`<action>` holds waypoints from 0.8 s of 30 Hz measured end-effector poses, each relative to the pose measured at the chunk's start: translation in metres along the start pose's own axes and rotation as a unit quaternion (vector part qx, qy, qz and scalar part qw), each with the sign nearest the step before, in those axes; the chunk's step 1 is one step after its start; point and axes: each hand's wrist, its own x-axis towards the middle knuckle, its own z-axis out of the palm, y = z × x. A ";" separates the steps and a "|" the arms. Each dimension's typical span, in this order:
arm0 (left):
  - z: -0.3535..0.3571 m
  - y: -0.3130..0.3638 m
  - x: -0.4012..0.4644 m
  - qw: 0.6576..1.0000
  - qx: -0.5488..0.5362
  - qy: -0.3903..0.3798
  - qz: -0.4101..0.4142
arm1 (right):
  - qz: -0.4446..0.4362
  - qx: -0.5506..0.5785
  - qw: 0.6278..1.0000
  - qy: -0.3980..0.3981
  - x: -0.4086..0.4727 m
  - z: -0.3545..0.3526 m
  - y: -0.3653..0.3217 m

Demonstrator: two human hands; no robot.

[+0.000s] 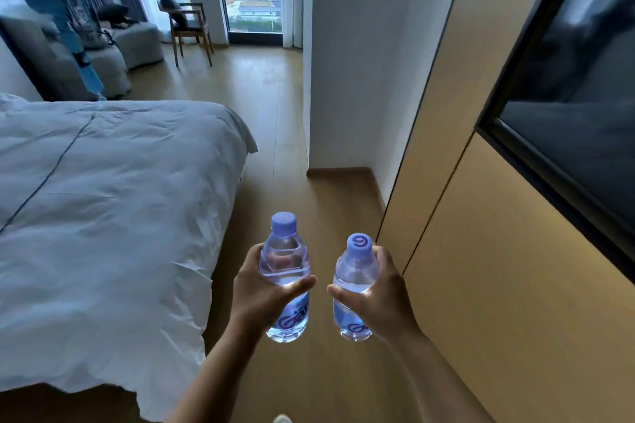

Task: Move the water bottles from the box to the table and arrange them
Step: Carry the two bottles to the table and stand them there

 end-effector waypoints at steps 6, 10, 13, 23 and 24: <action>-0.016 0.004 0.115 0.999 0.031 -0.020 0.026 | -0.005 0.020 1.000 0.007 0.105 0.040 -0.022; -0.015 -0.001 0.176 1.000 0.017 0.000 0.019 | -0.015 0.008 1.000 0.004 0.166 0.059 -0.024; -0.012 -0.011 0.228 1.000 0.022 0.001 0.016 | -0.027 0.001 1.000 0.002 0.221 0.074 -0.020; 0.025 -0.012 0.441 0.999 0.027 0.022 0.024 | -0.075 -0.004 0.997 -0.020 0.449 0.109 -0.007; 0.029 -0.009 0.466 0.999 0.030 0.026 0.024 | -0.081 -0.005 0.996 -0.023 0.477 0.110 -0.008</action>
